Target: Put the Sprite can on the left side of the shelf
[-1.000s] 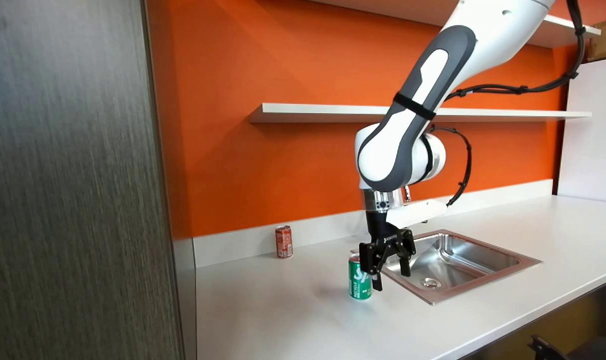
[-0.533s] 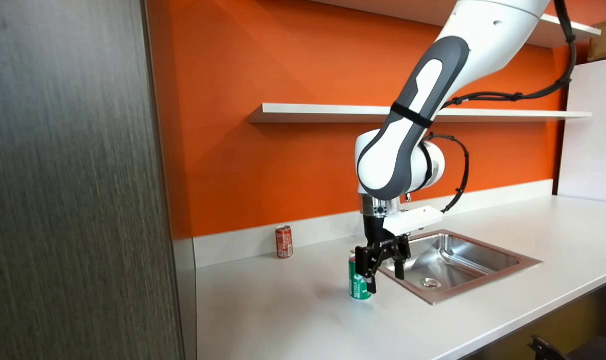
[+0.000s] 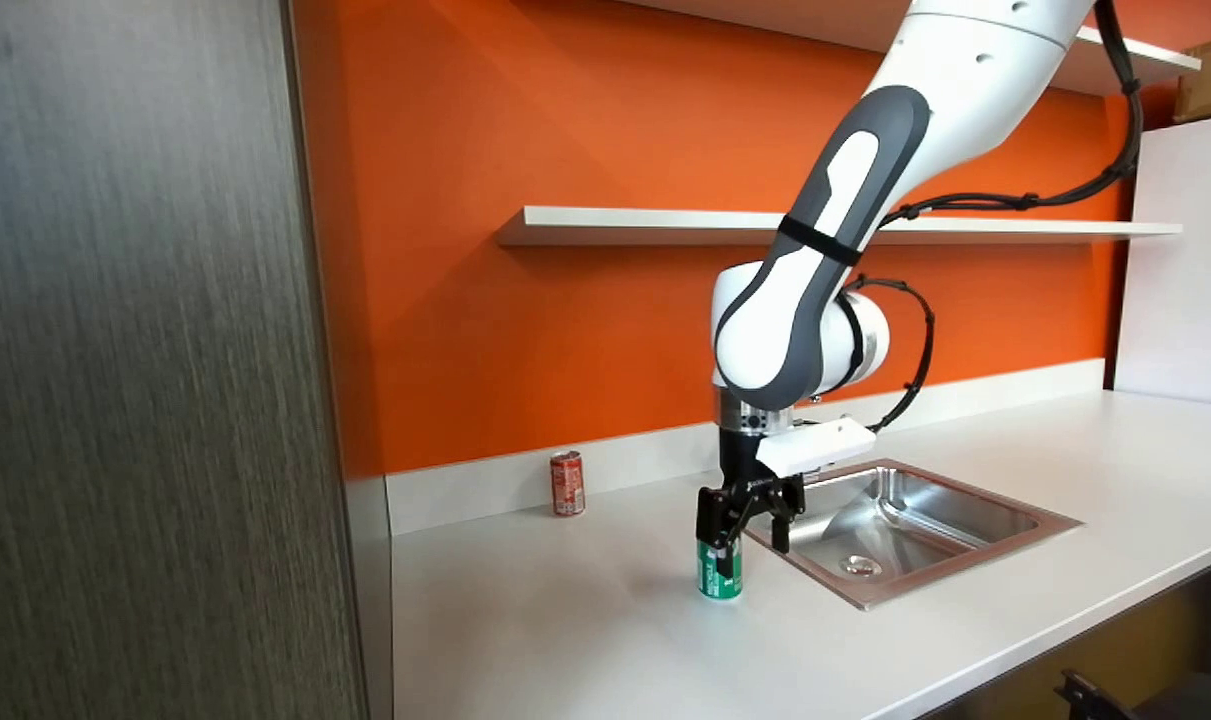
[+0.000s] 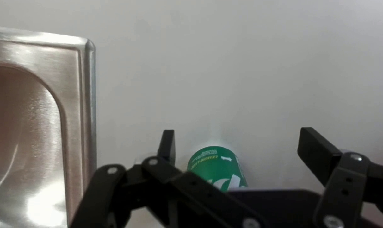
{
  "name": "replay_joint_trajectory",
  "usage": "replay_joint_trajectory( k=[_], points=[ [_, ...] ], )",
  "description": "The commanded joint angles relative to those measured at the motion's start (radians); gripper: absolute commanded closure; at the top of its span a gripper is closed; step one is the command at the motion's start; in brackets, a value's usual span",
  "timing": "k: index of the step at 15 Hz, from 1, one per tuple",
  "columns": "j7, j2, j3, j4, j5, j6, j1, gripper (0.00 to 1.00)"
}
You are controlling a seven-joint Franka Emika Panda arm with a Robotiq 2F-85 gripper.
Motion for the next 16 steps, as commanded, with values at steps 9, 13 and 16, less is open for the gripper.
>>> replay_joint_trajectory(
  k=[9,13,16],
  points=[
    [0.062,0.040,-0.021,-0.008,-0.032,0.188,-0.003,0.00],
    [0.093,0.050,-0.036,-0.010,-0.051,0.244,0.002,0.00],
    [0.111,0.057,-0.047,-0.010,-0.063,0.274,0.005,0.00]
  ],
)
